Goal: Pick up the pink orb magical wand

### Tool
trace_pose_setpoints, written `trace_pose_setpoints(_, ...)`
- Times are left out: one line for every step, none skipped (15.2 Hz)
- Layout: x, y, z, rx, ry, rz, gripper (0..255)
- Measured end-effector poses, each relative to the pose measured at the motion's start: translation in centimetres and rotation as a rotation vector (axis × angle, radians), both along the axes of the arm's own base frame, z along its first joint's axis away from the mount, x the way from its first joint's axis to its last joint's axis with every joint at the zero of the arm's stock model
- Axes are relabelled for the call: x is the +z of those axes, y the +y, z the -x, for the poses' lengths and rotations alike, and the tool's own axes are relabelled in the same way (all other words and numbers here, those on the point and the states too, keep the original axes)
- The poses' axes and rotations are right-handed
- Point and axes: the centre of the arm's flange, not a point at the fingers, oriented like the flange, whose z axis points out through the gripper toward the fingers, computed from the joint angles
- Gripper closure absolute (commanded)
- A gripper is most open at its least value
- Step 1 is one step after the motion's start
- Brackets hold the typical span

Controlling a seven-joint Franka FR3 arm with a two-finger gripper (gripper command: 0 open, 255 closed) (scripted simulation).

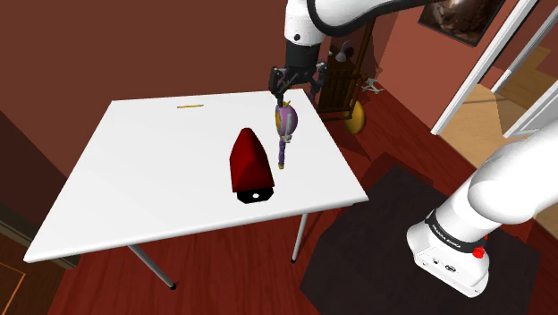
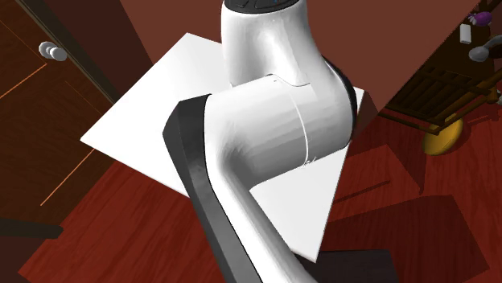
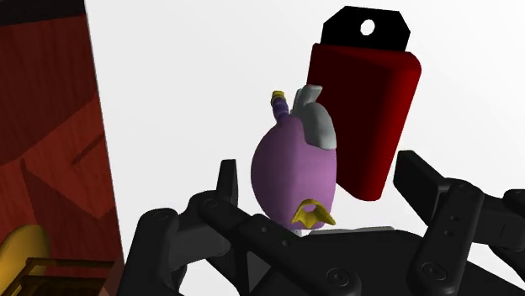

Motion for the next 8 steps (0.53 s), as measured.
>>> trace_pose_setpoints(-0.4, 0.6, -0.9, -0.011, -0.002, 0.004, 0)
trace_pose_setpoints(-0.8, 0.8, -1.3, -0.017, -0.003, 0.006, 0)
trace_pose_setpoints(-1.2, 0.8, -1.4, -0.02, -0.004, 0.007, 0)
trace_pose_setpoints(-1.7, 0.9, -1.5, -0.022, -0.005, 0.007, 0)
trace_pose_setpoints(-2.2, 1.0, -1.5, -0.022, -0.005, 0.007, 0)
trace_pose_setpoints(-2.8, 1.1, -1.6, -0.023, -0.005, 0.008, 0)
trace_pose_setpoints(-3.3, 1.1, -1.6, -0.023, -0.005, 0.008, 0)
trace_pose_setpoints(-3.8, 1.1, -1.6, -0.023, -0.005, 0.008, 0)
